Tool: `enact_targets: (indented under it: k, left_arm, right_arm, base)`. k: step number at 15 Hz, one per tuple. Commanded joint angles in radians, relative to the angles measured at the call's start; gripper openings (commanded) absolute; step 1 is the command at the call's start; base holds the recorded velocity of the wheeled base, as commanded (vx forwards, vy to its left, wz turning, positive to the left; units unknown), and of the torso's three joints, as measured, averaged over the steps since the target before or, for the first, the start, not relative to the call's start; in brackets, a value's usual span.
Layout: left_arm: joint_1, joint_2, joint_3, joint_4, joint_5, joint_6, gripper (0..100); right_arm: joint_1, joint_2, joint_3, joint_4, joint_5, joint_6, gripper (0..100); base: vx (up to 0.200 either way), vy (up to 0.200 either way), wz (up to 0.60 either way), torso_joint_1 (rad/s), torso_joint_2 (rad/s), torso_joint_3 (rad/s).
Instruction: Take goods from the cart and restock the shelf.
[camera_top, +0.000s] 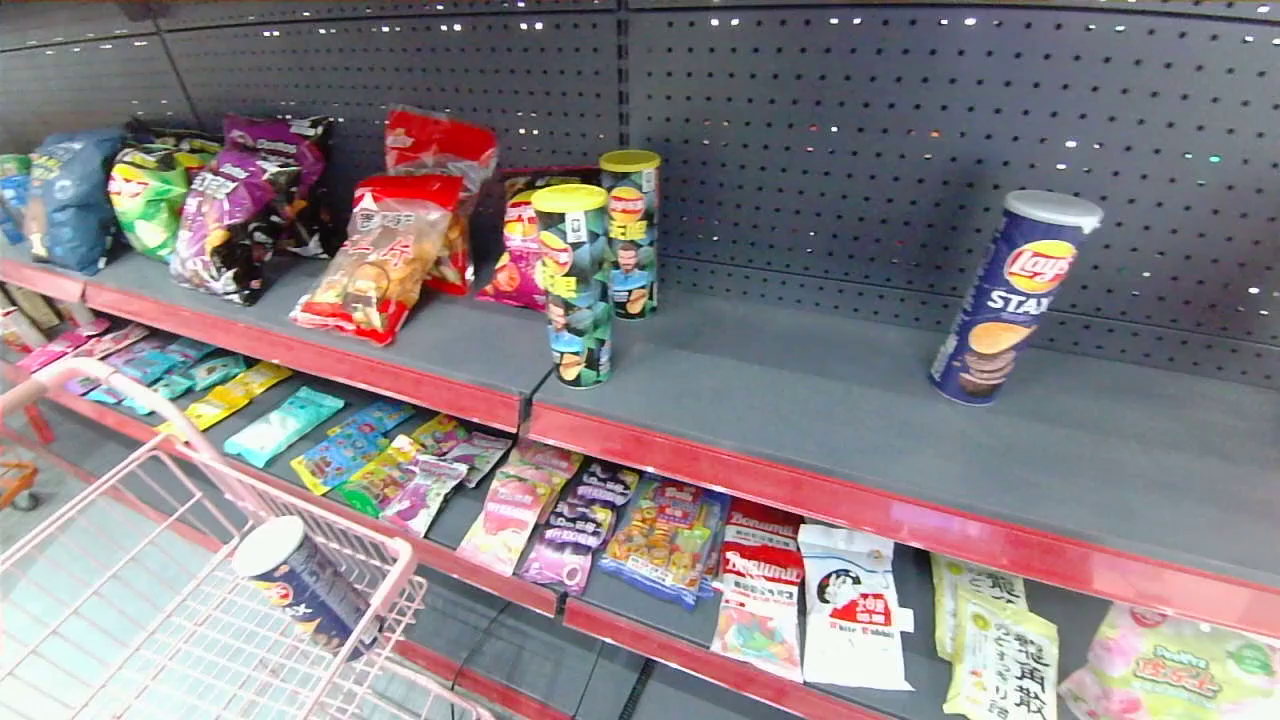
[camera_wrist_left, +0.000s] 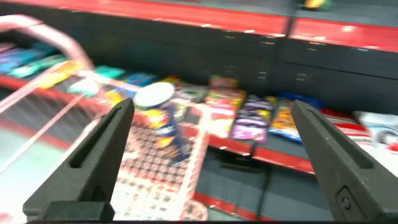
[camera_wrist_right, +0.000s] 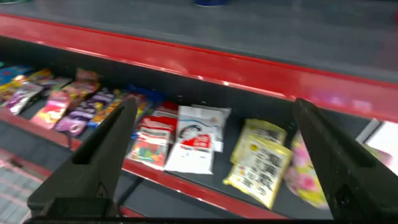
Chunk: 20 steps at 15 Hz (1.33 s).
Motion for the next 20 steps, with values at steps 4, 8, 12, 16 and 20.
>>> enact_targets:
  k: [4,8,12,16,20]
  left_arm:
    - [0.0,0.0,0.0,0.0,0.0,0.0,100]
    - [0.0,0.0,0.0,0.0,0.0,0.0,100]
    - [0.0,0.0,0.0,0.0,0.0,0.0,100]
    - [0.0,0.0,0.0,0.0,0.0,0.0,100]
    - [0.0,0.0,0.0,0.0,0.0,0.003,100]
  right_arm:
    - [0.0,0.0,0.0,0.0,0.0,0.001,100]
    - [0.0,0.0,0.0,0.0,-0.003,0.003,100]
    - [0.0,0.0,0.0,0.0,-0.003,0.003,100]
    - [0.0,0.0,0.0,0.0,-0.003,0.003,100]
    - [0.0,0.0,0.0,0.0,-0.003,0.003,100]
  base:
    - [0.0,0.0,0.45,0.002,0.0,0.002]
    - [0.0,0.0,0.0,-0.018,0.04,0.026]
    - [0.0,0.0,0.0,-0.145,0.36,0.214]
    - [0.0,0.0,0.0,-0.195,0.51,0.309]
    - [0.0,0.0,0.0,-0.195,0.55,0.353]
